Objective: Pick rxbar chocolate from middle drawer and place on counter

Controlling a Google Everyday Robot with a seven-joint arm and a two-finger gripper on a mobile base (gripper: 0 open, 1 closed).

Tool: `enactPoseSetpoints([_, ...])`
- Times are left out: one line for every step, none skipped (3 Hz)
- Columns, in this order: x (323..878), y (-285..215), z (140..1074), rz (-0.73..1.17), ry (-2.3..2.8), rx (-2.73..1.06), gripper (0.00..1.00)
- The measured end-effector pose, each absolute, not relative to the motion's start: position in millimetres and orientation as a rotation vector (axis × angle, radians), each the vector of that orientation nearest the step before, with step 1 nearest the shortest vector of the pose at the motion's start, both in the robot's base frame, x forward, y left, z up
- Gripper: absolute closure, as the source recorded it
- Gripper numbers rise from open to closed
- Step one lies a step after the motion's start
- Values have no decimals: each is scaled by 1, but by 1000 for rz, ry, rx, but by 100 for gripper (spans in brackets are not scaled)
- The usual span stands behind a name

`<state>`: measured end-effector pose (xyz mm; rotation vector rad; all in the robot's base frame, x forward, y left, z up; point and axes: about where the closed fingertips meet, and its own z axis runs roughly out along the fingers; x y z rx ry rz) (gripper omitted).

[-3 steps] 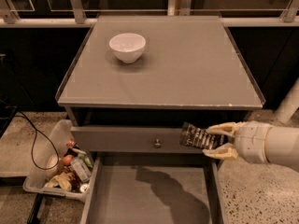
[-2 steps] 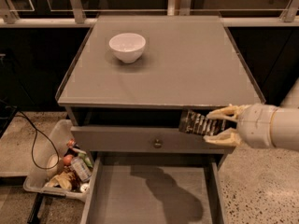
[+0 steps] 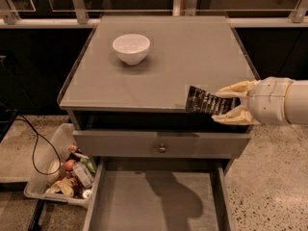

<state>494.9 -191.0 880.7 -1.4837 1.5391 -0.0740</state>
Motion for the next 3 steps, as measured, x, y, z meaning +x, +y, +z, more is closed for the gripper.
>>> enactPoseSetpoints([509,-181,882,-79,1550,-1459,100])
enactPoseSetpoints([544,-164,893,-81,1542,-1439,100])
enactPoseSetpoints([577,-146,897,-43,1537,-1419,100])
